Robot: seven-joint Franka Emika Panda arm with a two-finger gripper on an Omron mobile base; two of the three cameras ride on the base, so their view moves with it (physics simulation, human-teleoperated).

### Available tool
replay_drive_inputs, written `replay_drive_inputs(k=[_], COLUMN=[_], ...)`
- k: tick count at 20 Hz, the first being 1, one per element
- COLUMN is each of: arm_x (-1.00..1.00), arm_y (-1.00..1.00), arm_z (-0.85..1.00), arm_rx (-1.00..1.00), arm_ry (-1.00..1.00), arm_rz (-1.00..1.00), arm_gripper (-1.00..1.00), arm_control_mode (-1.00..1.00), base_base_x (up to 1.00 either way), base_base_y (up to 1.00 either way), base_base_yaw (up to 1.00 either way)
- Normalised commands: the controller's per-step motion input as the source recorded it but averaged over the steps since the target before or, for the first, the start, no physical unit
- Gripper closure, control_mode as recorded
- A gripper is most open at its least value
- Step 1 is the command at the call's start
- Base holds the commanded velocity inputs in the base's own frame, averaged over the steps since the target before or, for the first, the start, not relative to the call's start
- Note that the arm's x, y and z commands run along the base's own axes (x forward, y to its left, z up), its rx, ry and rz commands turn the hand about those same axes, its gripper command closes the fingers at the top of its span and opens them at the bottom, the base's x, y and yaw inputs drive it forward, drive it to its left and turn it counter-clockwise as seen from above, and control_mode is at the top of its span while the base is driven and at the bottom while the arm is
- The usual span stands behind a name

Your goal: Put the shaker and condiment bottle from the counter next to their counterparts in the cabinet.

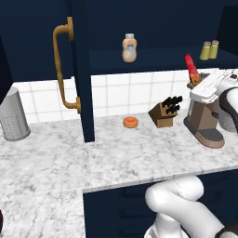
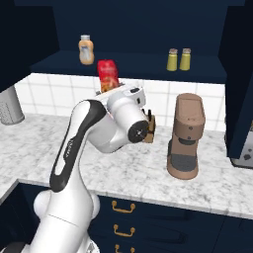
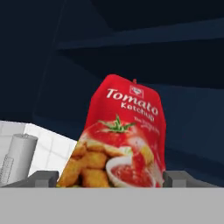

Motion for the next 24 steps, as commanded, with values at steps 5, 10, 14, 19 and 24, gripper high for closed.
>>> replay_drive_inputs(k=[5,10,14,19,24], arm_x=[0.00,0.08,0.12,0.33,0.49], arm_y=[0.00,0.00,0.00,0.04,0.16], arm_z=[0.97,0.49,0.45,0.33,0.01], arm_rx=[-0.04,-0.31,-0.40,-0.31,-0.10], arm_ry=[-0.09,0.02,0.05,0.14,0.27], arm_rz=[0.12,0.07,0.05,0.03,0.04], arm_gripper=[1.00,1.00,1.00,1.00,1.00], arm_control_mode=[-1.00,-1.00,-1.00,-1.00,-1.00], base_base_x=[0.00,0.00,0.00,0.00,0.00], base_base_y=[0.00,0.00,0.00,0.00,0.00], base_base_yaw=[0.00,0.00,0.00,0.00,0.00])
